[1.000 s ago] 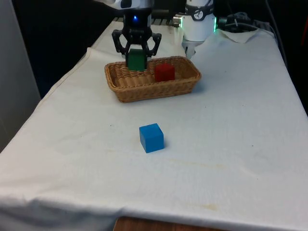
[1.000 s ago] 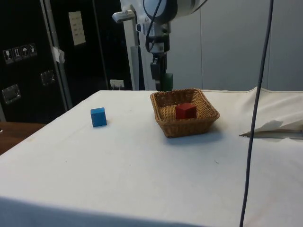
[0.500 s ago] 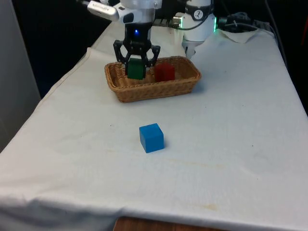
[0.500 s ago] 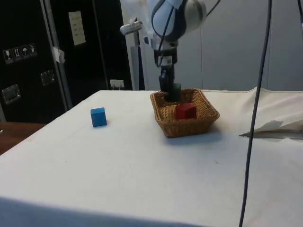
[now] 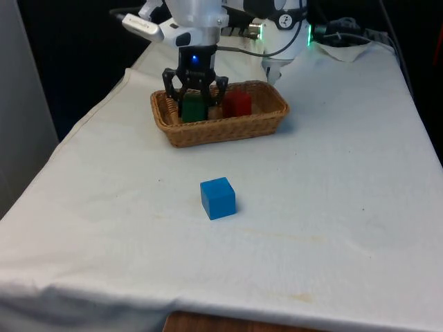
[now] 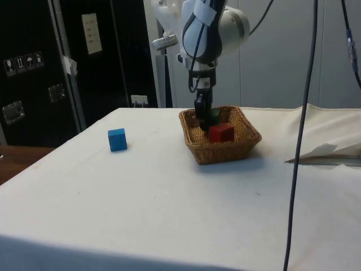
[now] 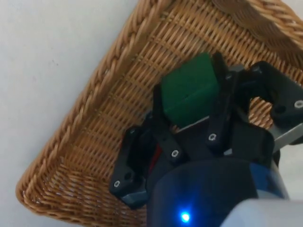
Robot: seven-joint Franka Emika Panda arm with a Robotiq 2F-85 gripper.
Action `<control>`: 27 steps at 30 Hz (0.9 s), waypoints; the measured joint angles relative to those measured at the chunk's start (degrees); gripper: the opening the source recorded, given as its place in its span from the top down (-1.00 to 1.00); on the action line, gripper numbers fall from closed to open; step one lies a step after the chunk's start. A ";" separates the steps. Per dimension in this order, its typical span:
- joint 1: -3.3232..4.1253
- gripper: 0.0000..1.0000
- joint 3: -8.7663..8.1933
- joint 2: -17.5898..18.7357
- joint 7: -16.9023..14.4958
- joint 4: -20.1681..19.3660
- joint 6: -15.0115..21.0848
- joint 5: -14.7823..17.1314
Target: Pick up exactly two blocks and place them into the basket.
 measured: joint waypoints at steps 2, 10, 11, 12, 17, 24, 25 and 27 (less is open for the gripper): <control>-0.06 0.08 0.00 0.06 -0.34 -0.06 0.00 0.34; -0.11 -0.99 0.00 0.17 -0.63 -0.06 0.00 0.69; -0.11 -0.99 0.00 0.17 -0.63 -0.06 0.00 0.69; -0.11 -0.99 0.00 0.17 -0.63 -0.06 0.00 0.74; -0.11 -0.99 0.00 0.17 -0.63 -0.06 0.00 0.74; 0.23 -0.99 -0.06 -2.75 -0.11 -0.69 -0.69 0.69; 0.34 -0.99 -0.06 -3.50 0.11 -0.92 -0.86 0.57; 0.63 -0.99 -0.06 -5.56 0.86 -1.60 -1.26 0.06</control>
